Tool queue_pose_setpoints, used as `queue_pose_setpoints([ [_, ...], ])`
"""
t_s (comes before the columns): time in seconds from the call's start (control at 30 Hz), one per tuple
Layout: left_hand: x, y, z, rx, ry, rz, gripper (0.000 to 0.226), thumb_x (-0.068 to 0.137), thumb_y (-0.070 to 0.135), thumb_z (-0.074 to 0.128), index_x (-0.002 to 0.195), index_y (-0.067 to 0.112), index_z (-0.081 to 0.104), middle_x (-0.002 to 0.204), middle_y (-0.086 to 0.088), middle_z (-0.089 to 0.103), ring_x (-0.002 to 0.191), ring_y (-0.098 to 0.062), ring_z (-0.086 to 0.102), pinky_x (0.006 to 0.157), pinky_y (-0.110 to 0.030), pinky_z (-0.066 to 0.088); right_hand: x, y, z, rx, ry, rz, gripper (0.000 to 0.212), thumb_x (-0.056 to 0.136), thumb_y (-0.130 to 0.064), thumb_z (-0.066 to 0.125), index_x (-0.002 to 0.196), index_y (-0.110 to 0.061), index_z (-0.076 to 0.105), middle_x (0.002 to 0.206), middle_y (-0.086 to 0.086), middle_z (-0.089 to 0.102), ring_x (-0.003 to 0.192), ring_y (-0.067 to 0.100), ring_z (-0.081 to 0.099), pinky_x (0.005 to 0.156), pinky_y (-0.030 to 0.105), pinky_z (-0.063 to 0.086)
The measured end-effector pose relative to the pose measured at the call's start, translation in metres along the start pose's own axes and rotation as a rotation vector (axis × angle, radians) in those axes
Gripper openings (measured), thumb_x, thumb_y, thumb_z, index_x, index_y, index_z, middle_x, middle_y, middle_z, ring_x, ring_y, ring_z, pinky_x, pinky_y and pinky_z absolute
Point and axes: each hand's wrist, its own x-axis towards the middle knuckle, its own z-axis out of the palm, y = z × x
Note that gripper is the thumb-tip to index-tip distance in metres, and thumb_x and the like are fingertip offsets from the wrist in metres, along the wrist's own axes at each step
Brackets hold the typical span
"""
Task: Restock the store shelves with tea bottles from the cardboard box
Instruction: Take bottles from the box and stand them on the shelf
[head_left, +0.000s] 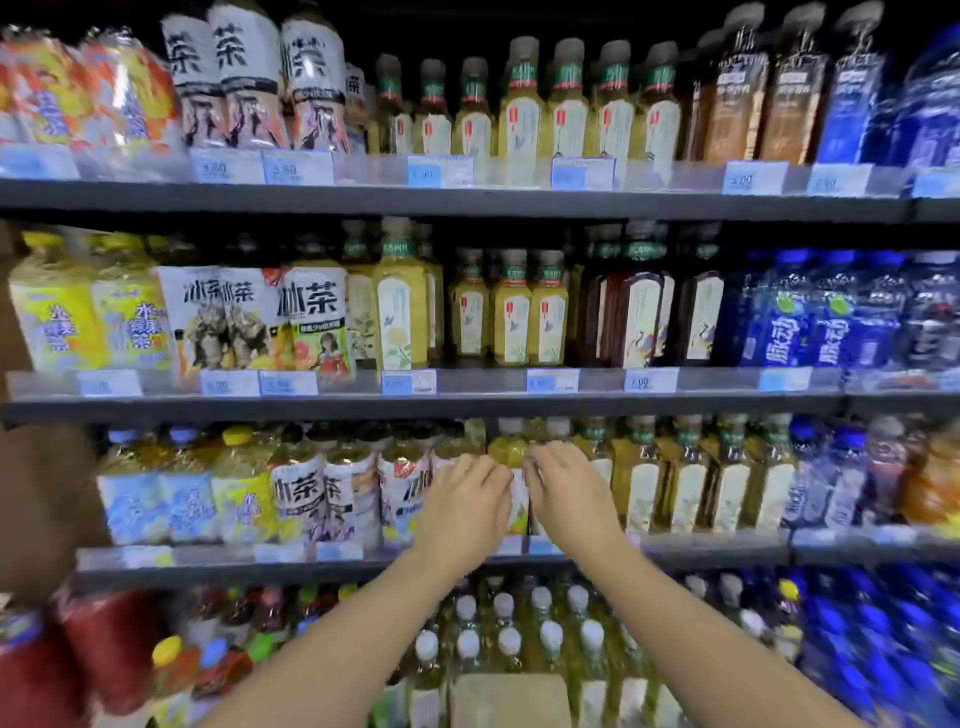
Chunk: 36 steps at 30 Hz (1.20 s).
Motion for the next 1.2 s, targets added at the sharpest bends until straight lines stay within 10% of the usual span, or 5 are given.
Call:
queue_pose_setpoints([
  [0.37, -0.331, 0.047, 0.108, 0.037, -0.906, -0.176, 0.043, 0.079, 0.037, 0.041, 0.097, 0.022, 0.077, 0.106, -0.006, 0.073, 0.102, -0.027, 0.067, 0.079, -0.046, 0.059, -0.321, -0.044, 0.131, 0.169, -0.857, 0.345, 0.02, 0.098, -0.026, 0.048, 0.101, -0.014, 0.064, 0.108, 0.006, 0.061, 0.097, 0.028, 0.063, 0.081, 0.039, 0.05],
  [0.6, -0.397, 0.06, 0.128, -0.024, -0.964, -0.297, 0.06, 0.098, 0.041, 0.026, 0.148, 0.018, 0.048, 0.158, -0.008, 0.04, 0.143, -0.029, 0.043, 0.109, -0.057, 0.042, -0.399, -0.072, 0.213, 0.228, -1.275, 0.72, 0.04, 0.097, -0.037, 0.048, 0.13, -0.016, 0.051, 0.126, 0.015, 0.058, 0.114, 0.037, 0.058, 0.091, 0.04, 0.048],
  [1.0, -0.407, 0.058, 0.14, -0.062, -0.925, -0.274, 0.06, 0.102, 0.036, 0.029, 0.155, 0.009, 0.035, 0.165, -0.012, 0.025, 0.15, -0.034, 0.028, 0.116, -0.058, 0.031, -0.406, -0.065, 0.279, 0.605, -1.195, 1.399, 0.044, 0.085, -0.025, 0.071, 0.121, 0.0, 0.061, 0.117, 0.013, 0.068, 0.107, 0.03, 0.065, 0.089, 0.034, 0.052],
  [1.2, -0.402, 0.058, 0.136, -0.102, -0.917, -0.294, 0.06, 0.099, 0.038, 0.032, 0.15, 0.009, 0.045, 0.164, -0.011, 0.027, 0.15, -0.033, 0.029, 0.117, -0.056, 0.032, -0.375, -0.047, 0.225, 0.793, -1.111, 1.121, 0.031, 0.081, -0.024, 0.079, 0.109, -0.019, 0.069, 0.102, -0.002, 0.075, 0.096, 0.015, 0.07, 0.093, 0.036, 0.055],
])
